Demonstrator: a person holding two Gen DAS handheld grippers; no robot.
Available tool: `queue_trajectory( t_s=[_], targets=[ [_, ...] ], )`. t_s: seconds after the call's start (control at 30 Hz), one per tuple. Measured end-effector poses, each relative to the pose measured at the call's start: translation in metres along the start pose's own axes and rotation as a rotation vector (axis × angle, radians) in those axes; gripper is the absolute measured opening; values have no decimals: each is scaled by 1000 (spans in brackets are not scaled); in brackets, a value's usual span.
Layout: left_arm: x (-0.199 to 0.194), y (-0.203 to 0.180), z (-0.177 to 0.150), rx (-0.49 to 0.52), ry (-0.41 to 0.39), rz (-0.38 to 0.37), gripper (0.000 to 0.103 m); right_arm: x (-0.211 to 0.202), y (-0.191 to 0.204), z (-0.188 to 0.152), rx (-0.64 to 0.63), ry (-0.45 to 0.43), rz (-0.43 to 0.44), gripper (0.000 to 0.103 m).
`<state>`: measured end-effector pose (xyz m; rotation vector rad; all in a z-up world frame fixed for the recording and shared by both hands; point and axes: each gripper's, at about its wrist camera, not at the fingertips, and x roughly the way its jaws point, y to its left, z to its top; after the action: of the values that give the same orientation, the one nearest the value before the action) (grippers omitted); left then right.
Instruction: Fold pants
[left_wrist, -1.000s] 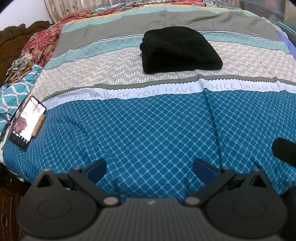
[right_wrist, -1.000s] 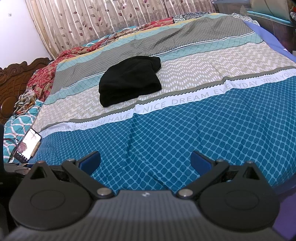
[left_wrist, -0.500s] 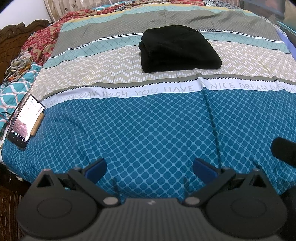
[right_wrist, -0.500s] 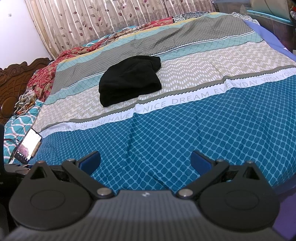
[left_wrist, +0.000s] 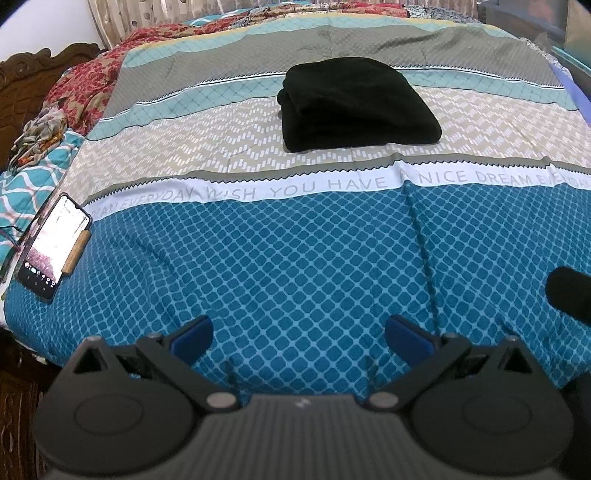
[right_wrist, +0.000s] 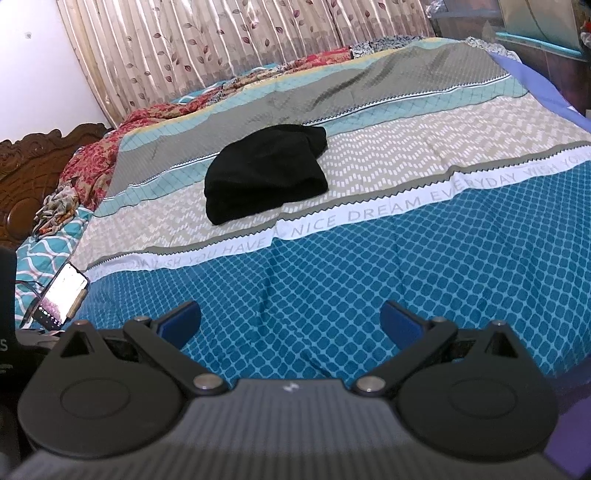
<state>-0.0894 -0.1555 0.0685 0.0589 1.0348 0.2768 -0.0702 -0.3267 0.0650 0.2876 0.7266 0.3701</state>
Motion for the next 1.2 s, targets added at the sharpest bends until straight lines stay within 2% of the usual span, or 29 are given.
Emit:
queue_trajectory(
  t_s=[0.5, 0.73, 1.2],
  targets=[
    [-1, 0, 2, 18, -4, 9, 103, 0, -3, 1, -6, -2, 7, 103],
    [-9, 5, 5, -2, -46, -12, 103, -3, -3, 2, -21, -16, 18, 103],
    [-17, 2, 6, 26, -67, -15, 103, -4, -8, 4, -25, -17, 27, 103]
  ],
)
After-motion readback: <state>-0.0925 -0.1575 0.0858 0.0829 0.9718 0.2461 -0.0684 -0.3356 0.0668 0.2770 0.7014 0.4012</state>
